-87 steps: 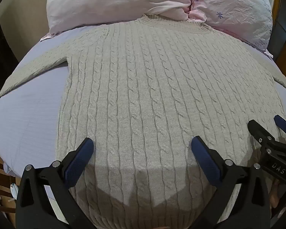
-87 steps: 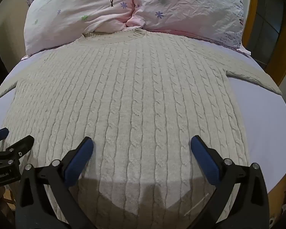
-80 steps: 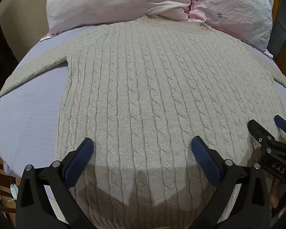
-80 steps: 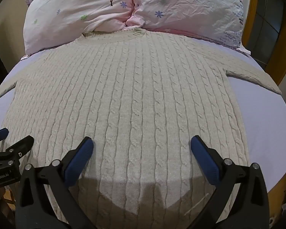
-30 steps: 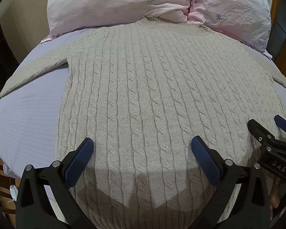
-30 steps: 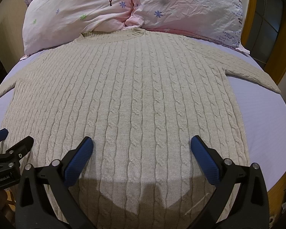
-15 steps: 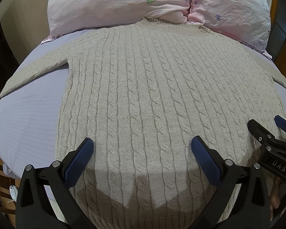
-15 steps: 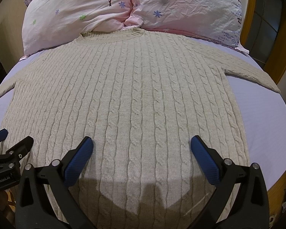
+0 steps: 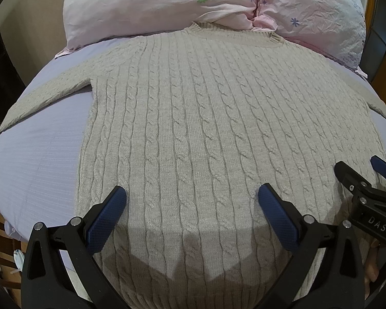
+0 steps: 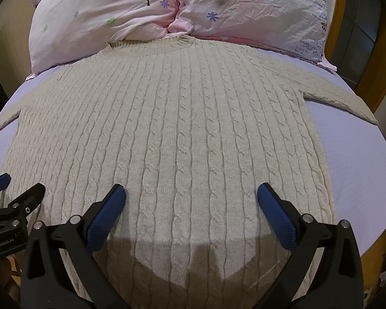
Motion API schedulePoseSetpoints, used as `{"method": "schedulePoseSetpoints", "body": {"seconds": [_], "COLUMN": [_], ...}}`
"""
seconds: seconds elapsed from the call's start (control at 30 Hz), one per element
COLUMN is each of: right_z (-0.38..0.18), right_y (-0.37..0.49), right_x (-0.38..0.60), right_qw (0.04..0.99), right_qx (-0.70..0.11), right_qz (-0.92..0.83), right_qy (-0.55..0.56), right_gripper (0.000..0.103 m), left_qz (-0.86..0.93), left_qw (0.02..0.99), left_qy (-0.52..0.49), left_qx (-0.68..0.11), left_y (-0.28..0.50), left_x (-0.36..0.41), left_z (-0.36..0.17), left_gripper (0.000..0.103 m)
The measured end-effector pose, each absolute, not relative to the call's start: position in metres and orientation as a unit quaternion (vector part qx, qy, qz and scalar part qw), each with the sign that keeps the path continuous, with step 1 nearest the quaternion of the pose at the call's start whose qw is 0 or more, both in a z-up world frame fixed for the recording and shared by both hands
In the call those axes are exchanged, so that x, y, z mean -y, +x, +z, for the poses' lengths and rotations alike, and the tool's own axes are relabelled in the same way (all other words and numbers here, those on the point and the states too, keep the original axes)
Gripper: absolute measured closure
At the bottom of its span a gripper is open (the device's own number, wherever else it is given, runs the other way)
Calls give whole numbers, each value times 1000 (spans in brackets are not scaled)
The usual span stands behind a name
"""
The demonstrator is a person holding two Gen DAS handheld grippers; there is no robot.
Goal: Fold small clothes
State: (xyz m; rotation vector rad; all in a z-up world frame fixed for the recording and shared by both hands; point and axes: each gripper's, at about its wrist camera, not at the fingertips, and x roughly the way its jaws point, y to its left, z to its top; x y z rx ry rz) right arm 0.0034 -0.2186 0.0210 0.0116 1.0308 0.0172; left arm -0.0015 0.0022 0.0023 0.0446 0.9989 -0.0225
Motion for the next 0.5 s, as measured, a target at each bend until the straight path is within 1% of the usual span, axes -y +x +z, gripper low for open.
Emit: {"method": "schedulePoseSetpoints", "body": {"seconds": [0.3,0.4,0.5], "right_z": [24,44,66], "right_y": [9,14,23], "right_x": [226,276,365], "right_qw": [868,891,902], "right_qx": [-494,-443,-391], "right_qz": [40,40,-42], "right_qy": [10,92,178], "right_gripper": [2,2,2], "left_qz": [-16,-32,-73], "left_qw": [875,875,887], "left_qy": [27,30,11], "left_qx": [-484,-483,-455], "left_y": [-1,0,1], "left_x": [-1,-3,-9], "left_z": [2,3,10], "left_gripper": [1,1,1]}}
